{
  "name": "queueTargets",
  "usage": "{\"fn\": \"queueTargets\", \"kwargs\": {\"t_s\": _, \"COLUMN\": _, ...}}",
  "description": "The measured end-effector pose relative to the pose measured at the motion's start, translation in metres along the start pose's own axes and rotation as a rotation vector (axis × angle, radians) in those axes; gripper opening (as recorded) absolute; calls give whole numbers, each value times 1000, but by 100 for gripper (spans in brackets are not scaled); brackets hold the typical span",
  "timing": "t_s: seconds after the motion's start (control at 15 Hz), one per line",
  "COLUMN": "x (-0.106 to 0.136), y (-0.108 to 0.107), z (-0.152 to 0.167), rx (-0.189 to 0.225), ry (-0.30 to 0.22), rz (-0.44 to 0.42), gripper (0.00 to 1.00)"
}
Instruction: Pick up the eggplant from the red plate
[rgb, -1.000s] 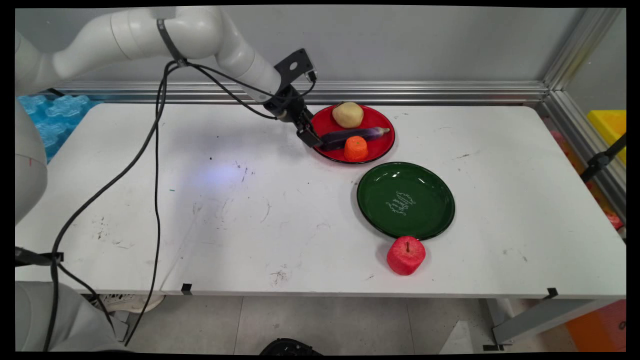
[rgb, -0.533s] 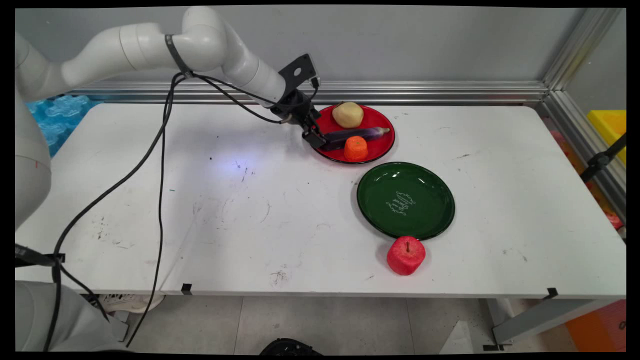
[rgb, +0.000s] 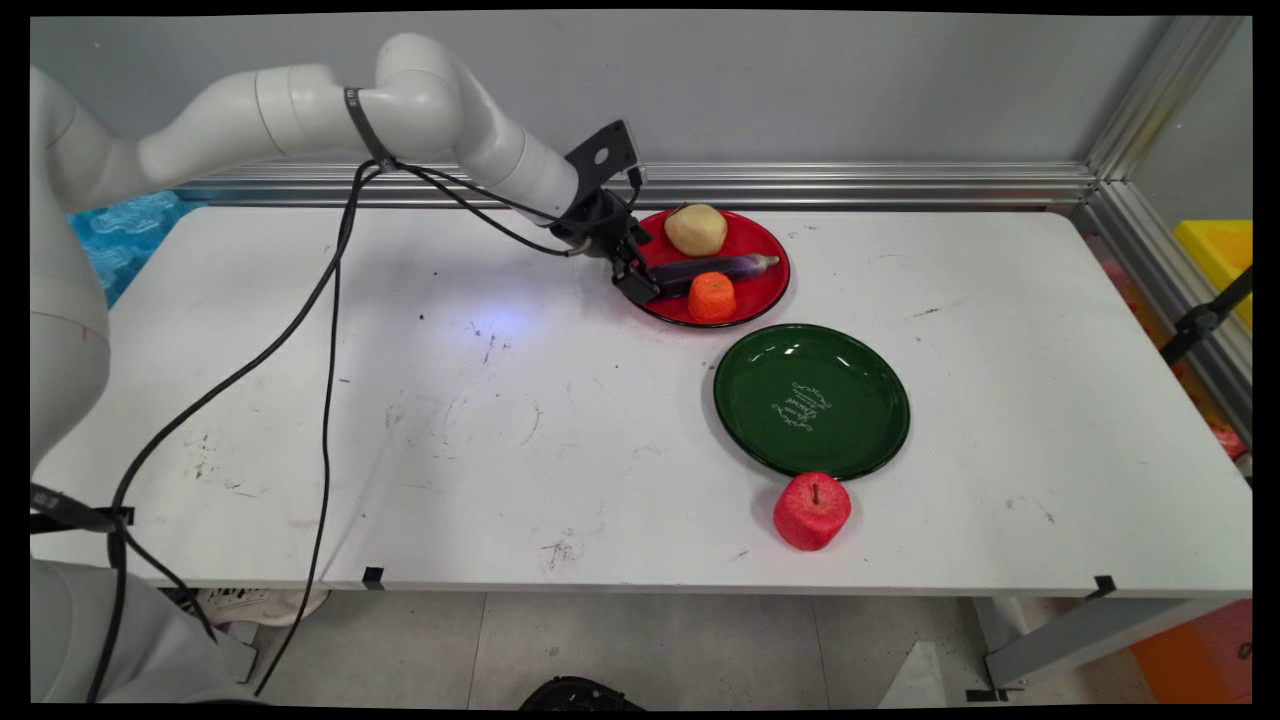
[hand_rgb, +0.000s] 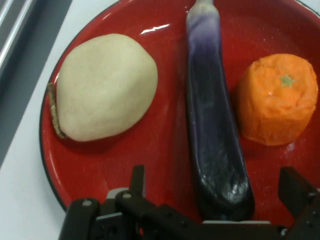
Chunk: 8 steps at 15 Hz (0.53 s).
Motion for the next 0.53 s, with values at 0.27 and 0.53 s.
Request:
{"fn": "queueTargets", "kwargs": {"t_s": 0.27, "x": -1, "y": -2, "z": 7, "rx": -8, "ry": 7, "rz": -4, "gripper": 100}}
{"fn": "queueTargets", "kwargs": {"t_s": 0.53, "x": -2, "y": -3, "z": 11, "rx": -19, "ry": 9, "rz": -19, "gripper": 100}}
